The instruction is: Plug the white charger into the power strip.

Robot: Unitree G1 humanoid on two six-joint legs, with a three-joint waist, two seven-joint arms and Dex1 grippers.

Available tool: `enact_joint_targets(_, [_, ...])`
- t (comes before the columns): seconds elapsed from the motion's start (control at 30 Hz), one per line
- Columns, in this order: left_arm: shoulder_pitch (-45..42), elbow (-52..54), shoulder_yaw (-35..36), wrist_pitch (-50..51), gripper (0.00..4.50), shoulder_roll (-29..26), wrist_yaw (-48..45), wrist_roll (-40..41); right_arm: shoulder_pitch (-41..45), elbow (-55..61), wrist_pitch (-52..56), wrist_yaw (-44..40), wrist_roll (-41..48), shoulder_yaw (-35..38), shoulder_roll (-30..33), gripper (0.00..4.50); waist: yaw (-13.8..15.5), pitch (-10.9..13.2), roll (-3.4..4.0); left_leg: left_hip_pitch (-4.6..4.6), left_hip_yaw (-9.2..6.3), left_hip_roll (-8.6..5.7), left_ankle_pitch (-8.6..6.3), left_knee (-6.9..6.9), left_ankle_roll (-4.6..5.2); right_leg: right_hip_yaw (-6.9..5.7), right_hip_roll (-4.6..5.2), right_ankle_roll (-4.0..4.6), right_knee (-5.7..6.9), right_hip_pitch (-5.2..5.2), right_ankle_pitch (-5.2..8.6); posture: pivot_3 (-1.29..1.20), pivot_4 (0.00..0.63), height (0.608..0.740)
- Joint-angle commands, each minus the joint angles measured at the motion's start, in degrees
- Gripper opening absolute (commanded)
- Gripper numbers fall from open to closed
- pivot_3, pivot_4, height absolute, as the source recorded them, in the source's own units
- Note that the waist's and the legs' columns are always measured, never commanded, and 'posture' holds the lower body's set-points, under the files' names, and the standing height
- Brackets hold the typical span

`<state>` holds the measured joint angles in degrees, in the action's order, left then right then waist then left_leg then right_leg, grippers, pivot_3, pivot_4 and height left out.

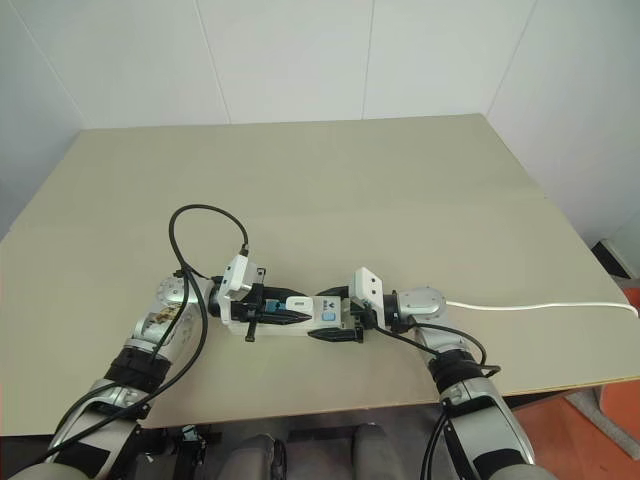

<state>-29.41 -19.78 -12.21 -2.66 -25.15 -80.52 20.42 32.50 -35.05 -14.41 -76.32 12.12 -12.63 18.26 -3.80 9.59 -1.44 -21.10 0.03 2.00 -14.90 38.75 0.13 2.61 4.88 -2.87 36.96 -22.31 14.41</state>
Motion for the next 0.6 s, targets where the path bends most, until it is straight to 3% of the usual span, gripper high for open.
enact_joint_targets(0.03, [2.26,-3.61,-1.43,1.36,1.01,-2.75,-0.45,-4.18,0.51,-0.38,0.5,-0.01,-0.25,1.42,1.54,3.44,0.0,0.0,0.0,0.0,0.0,0.0,0.0,0.0,0.0,0.0,0.0,0.0,0.0,0.0,0.0,0.0,0.15,0.74])
enact_joint_targets(0.1, [1.92,-3.69,-1.62,1.61,1.01,-2.82,-0.24,-4.49,0.59,-0.5,0.26,0.18,-0.29,1.48,1.44,3.44,0.0,0.0,0.0,0.0,0.0,0.0,0.0,0.0,0.0,0.0,0.0,0.0,0.0,0.0,0.0,0.0,0.15,0.74])
enact_joint_targets(0.47, [1.3,-3.32,-0.71,3.52,4.45,-0.88,0.18,-3.75,0.72,-0.83,0.01,0.6,-0.16,1.8,1.5,3.44,0.77,-0.09,0.15,0.01,-0.01,-0.02,0.0,-0.01,0.0,-0.03,0.01,0.0,-0.03,0.03,0.0,0.0,0.15,0.74])
enact_joint_targets(0.6, [0.97,-2.85,0.18,4.11,4.48,-0.92,-0.57,-3.03,0.87,-1.1,-0.11,0.55,-0.2,1.89,1.53,3.44,0.87,-0.09,0.15,0.0,-0.01,-0.02,0.0,-0.01,0.0,-0.02,0.01,0.0,-0.04,0.03,0.0,0.0,0.15,0.74])
